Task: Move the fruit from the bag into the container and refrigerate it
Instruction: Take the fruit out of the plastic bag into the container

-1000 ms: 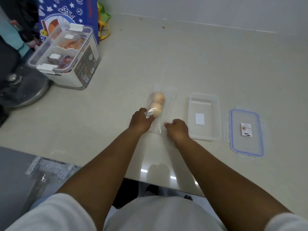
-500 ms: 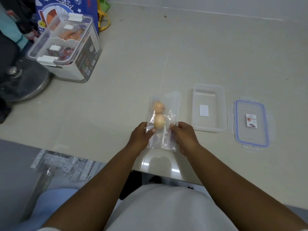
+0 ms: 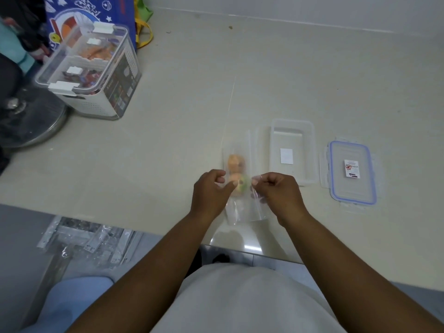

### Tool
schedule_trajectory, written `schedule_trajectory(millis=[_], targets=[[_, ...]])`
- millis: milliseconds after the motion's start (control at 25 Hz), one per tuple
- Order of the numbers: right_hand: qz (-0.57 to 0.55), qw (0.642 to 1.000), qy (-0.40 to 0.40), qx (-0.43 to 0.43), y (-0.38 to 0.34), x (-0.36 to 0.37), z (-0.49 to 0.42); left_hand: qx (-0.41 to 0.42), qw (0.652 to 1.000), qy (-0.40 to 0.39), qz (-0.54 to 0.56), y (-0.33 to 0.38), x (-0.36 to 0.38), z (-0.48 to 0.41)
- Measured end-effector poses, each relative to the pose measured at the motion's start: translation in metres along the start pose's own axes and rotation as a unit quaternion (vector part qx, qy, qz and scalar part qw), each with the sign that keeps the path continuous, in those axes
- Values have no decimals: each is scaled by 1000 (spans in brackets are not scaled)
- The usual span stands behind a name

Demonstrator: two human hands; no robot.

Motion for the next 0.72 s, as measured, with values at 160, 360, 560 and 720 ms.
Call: schedule_trajectory(millis=[160,360,560,720], targets=[[38,999,-23,-26,-13,15,7,17,999,-34,15,44,0,7],[51,998,-21,-19,-19,21,9,-11,998,-53,-5,52,-7,1],[21,999,-26,2,-13,21,17,-55,985,-141,77,37,3,8],[85,996,-26,-30,-20,10,10,-37,975,-209,61,38,13,15]])
Point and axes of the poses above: each hand's wrist, its own z-axis away from the middle knuckle, its own x-axis out of the palm, y = z × x, the point moved 8 cm from there along -z, towards the middle knuckle, and after that the axes turned 9 degrees about -x, right-handed, at the moved point
